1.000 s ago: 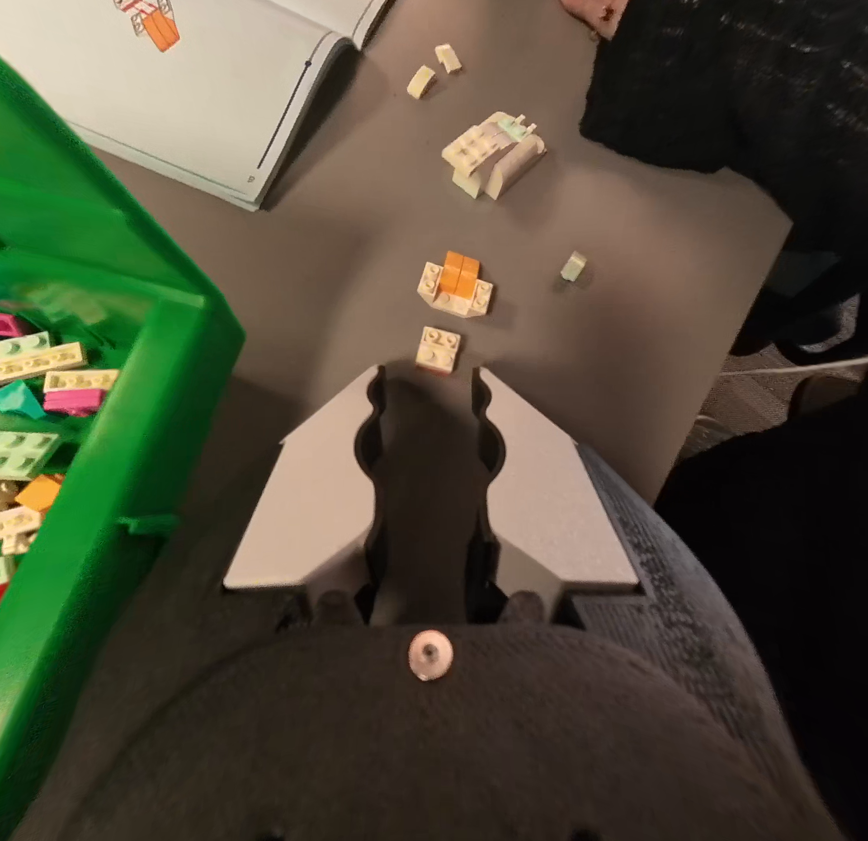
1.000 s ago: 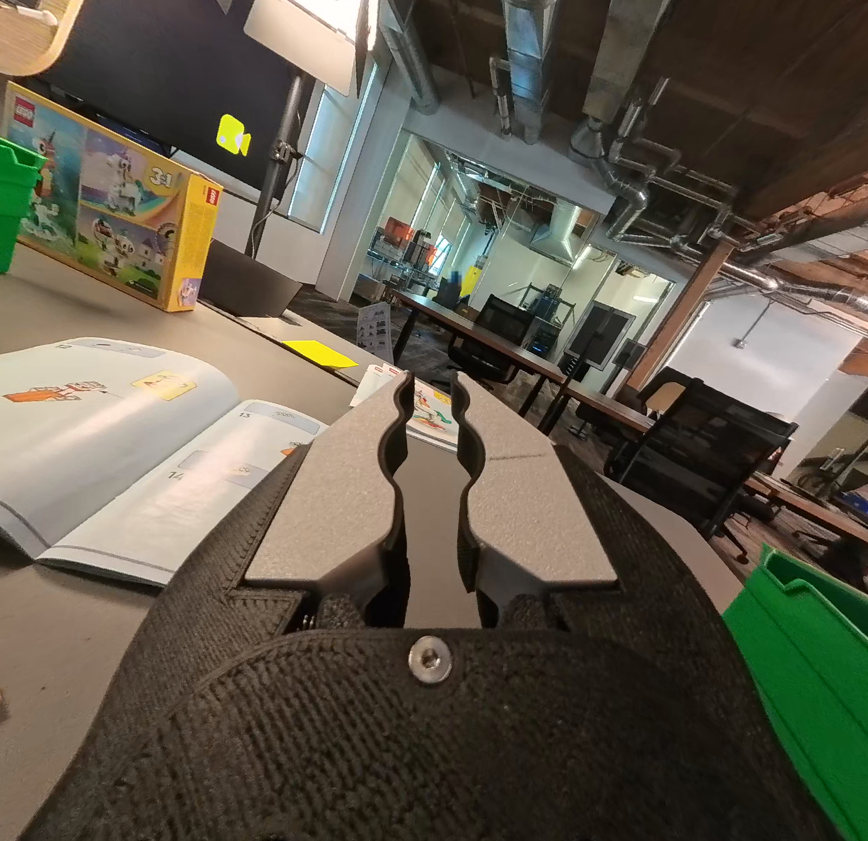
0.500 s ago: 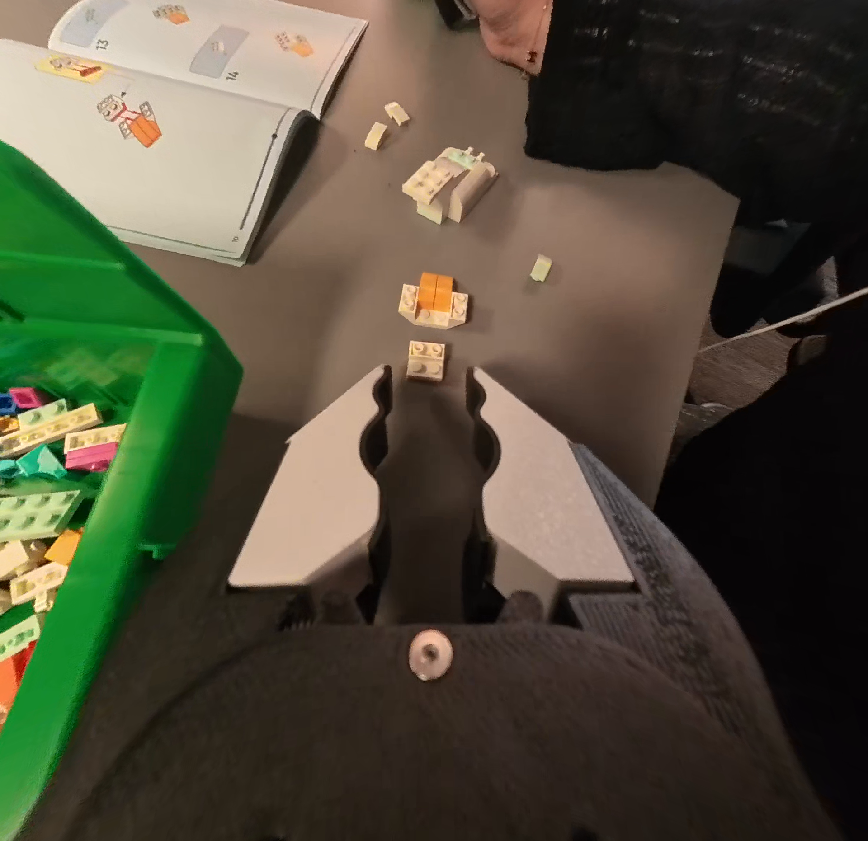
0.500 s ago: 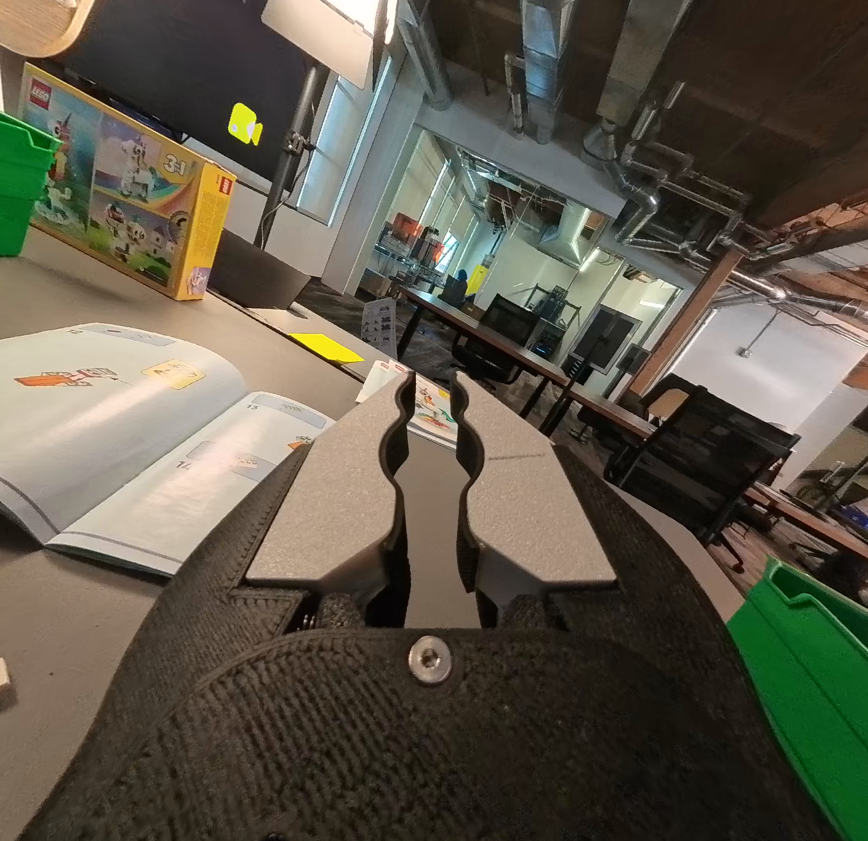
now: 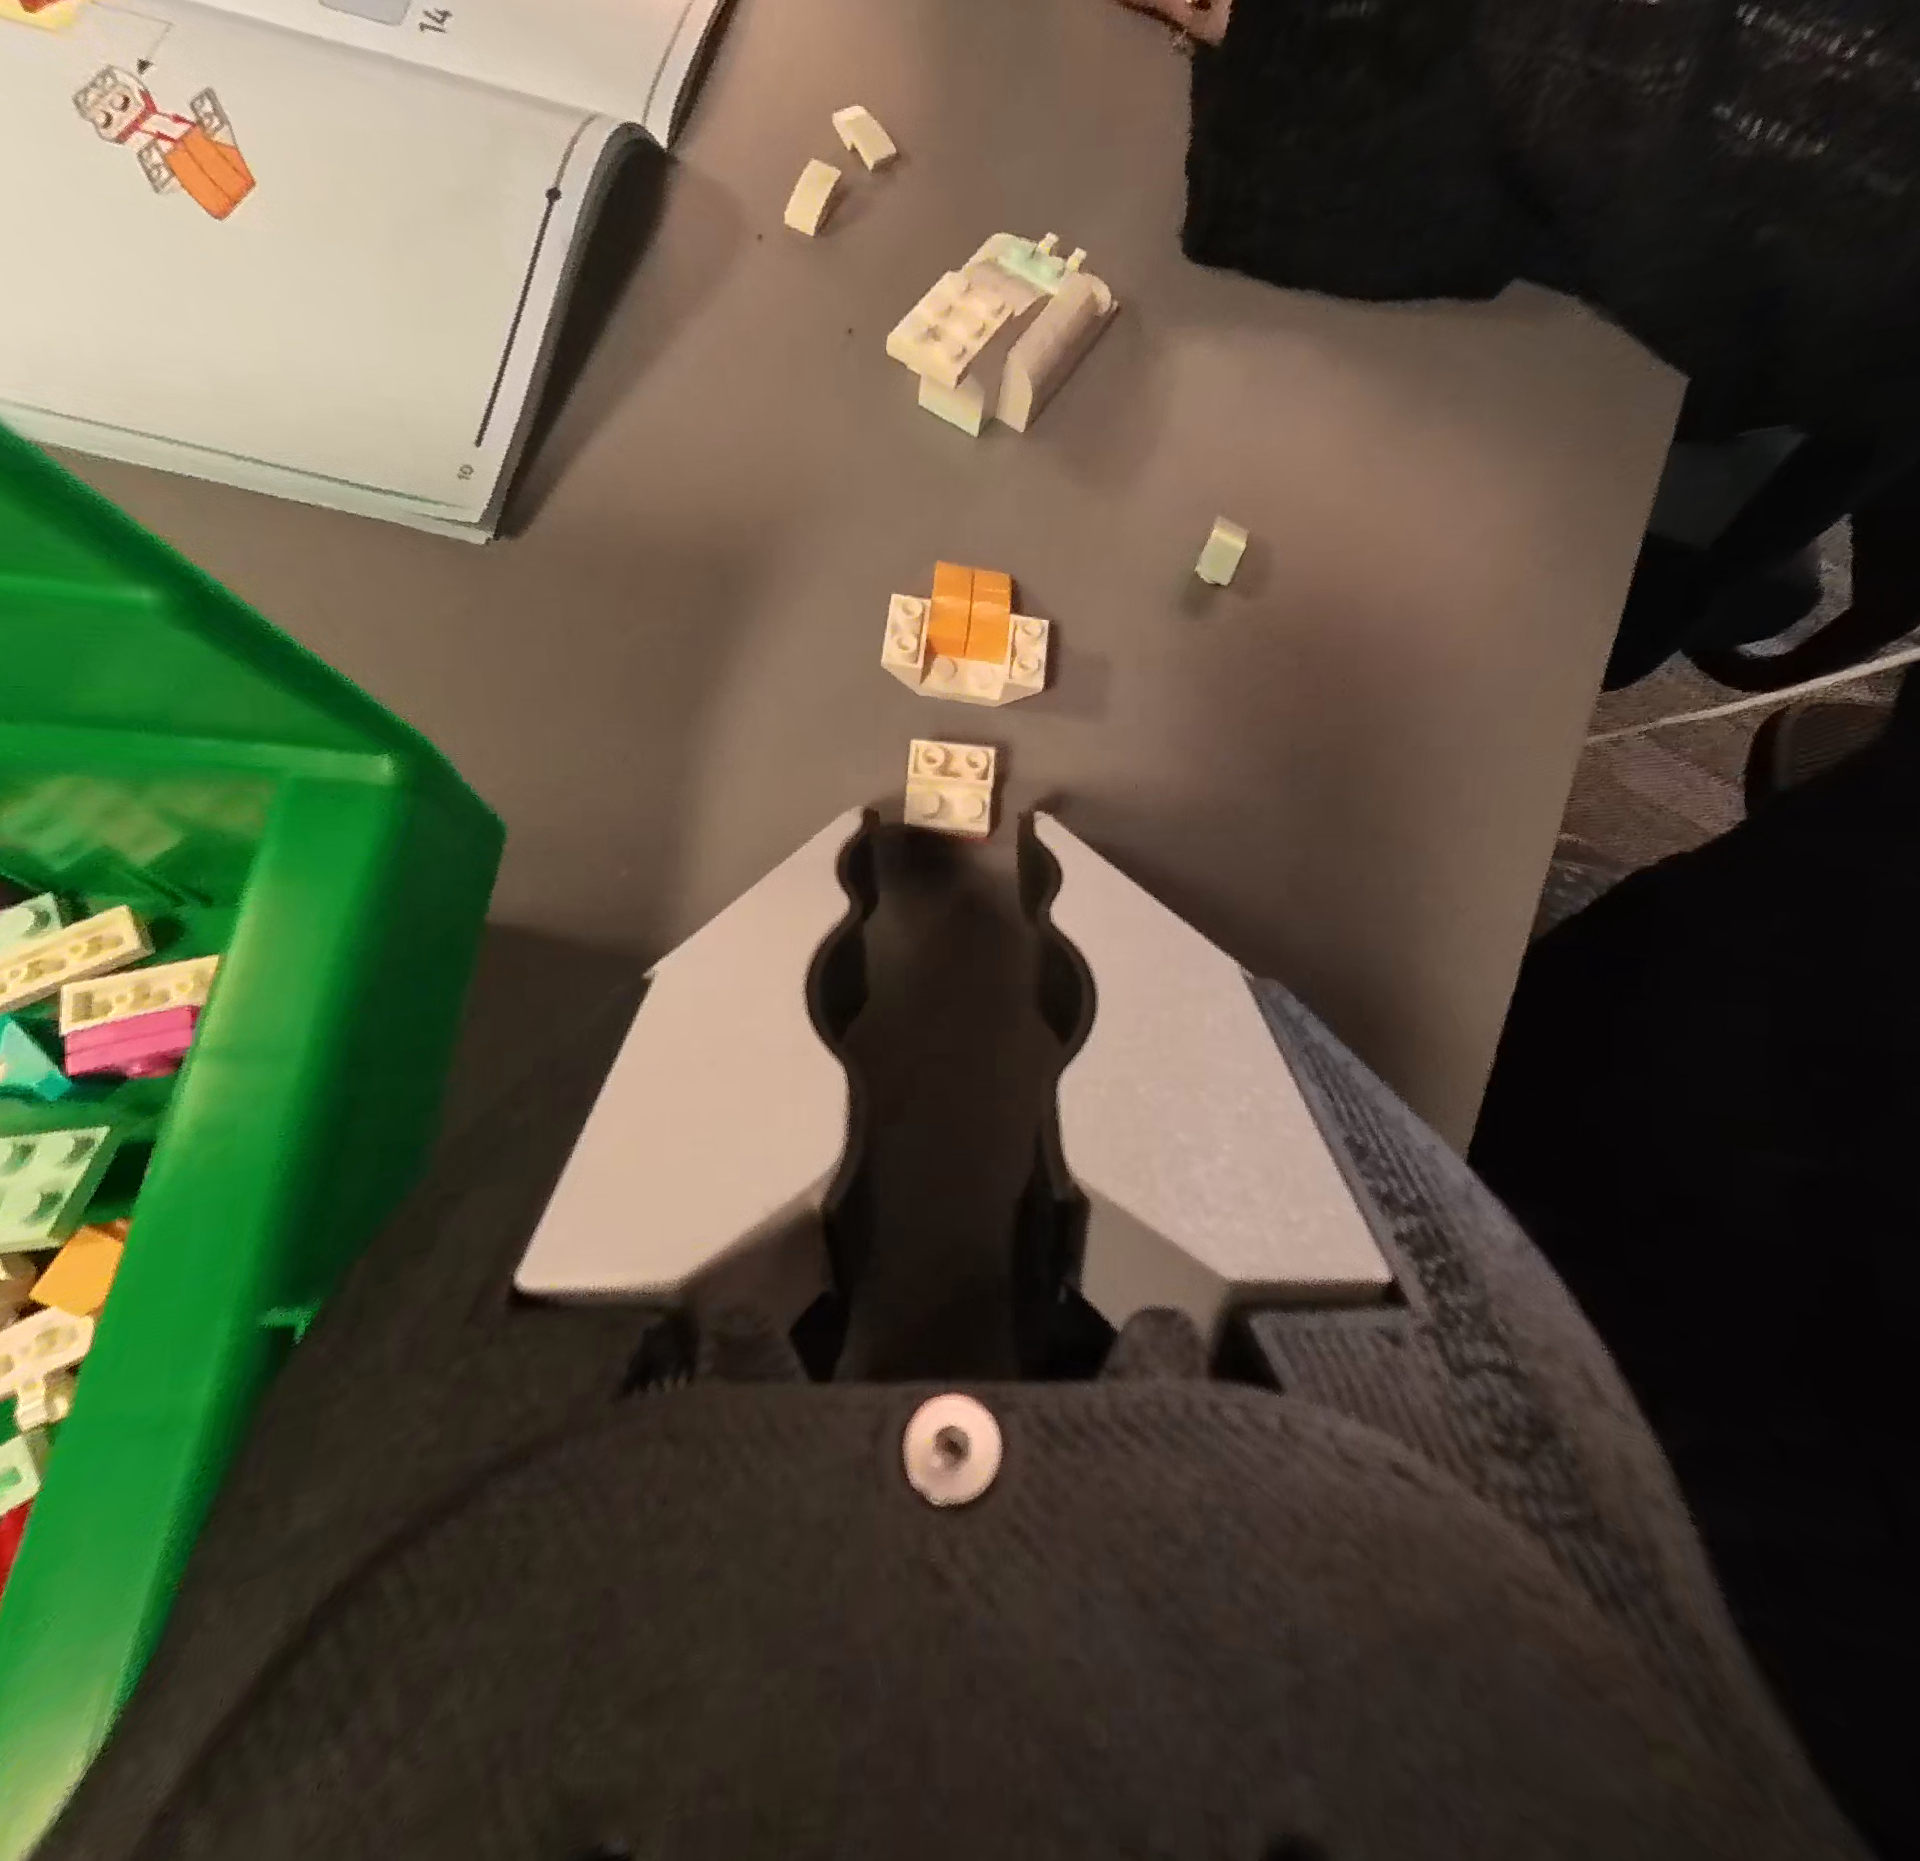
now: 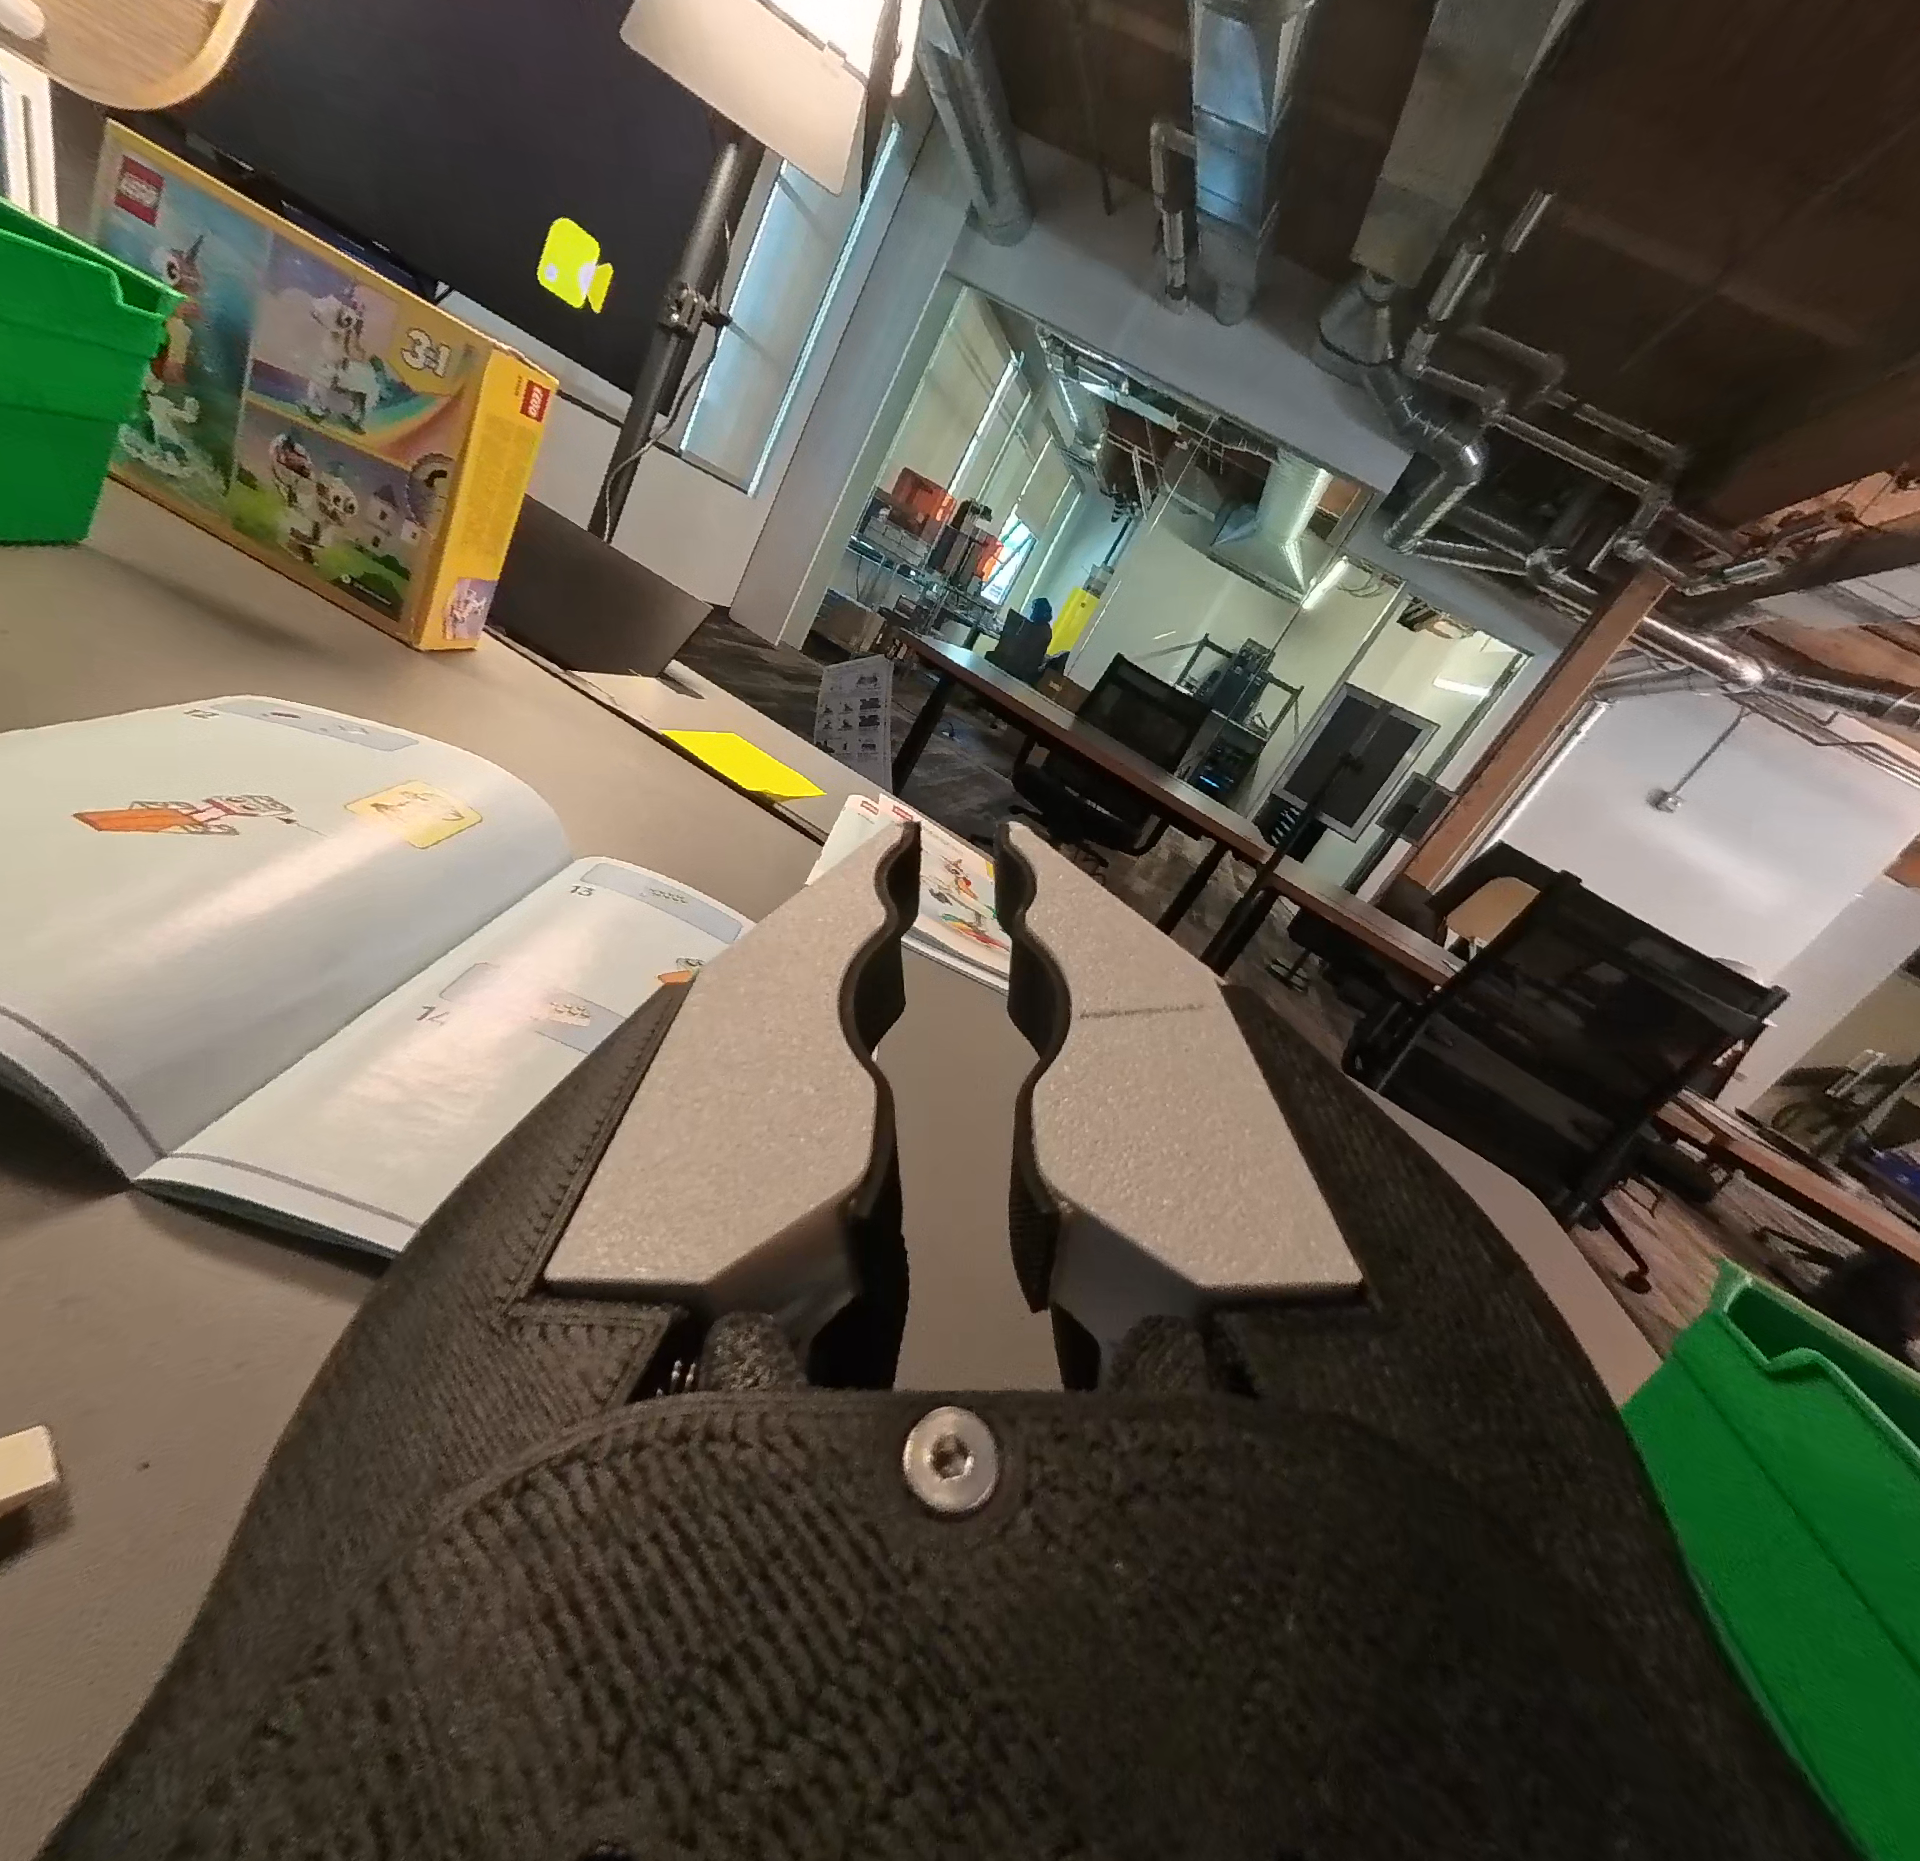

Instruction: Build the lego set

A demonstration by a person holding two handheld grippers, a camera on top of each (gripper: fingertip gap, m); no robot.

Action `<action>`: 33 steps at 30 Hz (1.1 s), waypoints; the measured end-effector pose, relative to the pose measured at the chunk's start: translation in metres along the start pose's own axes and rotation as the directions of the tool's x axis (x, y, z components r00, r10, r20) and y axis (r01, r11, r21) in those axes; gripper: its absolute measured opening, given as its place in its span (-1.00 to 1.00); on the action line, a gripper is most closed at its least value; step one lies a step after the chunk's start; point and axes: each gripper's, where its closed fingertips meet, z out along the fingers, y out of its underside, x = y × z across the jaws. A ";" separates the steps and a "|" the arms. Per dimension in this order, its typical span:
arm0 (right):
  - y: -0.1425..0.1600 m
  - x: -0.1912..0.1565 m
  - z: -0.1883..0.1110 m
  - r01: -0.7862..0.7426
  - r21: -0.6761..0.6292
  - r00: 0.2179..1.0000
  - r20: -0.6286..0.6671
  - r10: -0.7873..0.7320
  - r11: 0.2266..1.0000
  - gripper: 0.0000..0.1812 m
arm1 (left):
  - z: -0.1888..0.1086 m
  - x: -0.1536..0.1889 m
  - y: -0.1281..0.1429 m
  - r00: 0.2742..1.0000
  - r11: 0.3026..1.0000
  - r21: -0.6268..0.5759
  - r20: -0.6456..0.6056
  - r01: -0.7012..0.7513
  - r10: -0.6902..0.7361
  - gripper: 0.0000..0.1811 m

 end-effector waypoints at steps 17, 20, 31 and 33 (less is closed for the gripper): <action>0.000 -0.002 0.000 0.008 -0.002 1.000 0.008 -0.008 1.000 -0.87 | -0.027 0.020 -0.035 0.854 0.889 0.196 -0.421 0.415 -0.306 -0.83; 0.000 -0.002 0.000 0.009 -0.002 1.000 0.009 -0.009 1.000 -0.87 | -0.024 0.023 -0.032 0.819 0.883 0.141 -0.461 0.448 -0.342 -0.83; 0.000 -0.005 -0.001 0.018 -0.006 1.000 0.018 -0.018 1.000 -0.87 | -0.021 0.025 -0.029 0.782 0.874 0.087 -0.495 0.479 -0.379 -0.83; 0.000 -0.006 -0.001 0.021 -0.006 1.000 0.020 -0.020 1.000 -0.87 | -0.021 0.026 -0.028 0.783 0.877 0.081 -0.493 0.474 -0.378 -0.83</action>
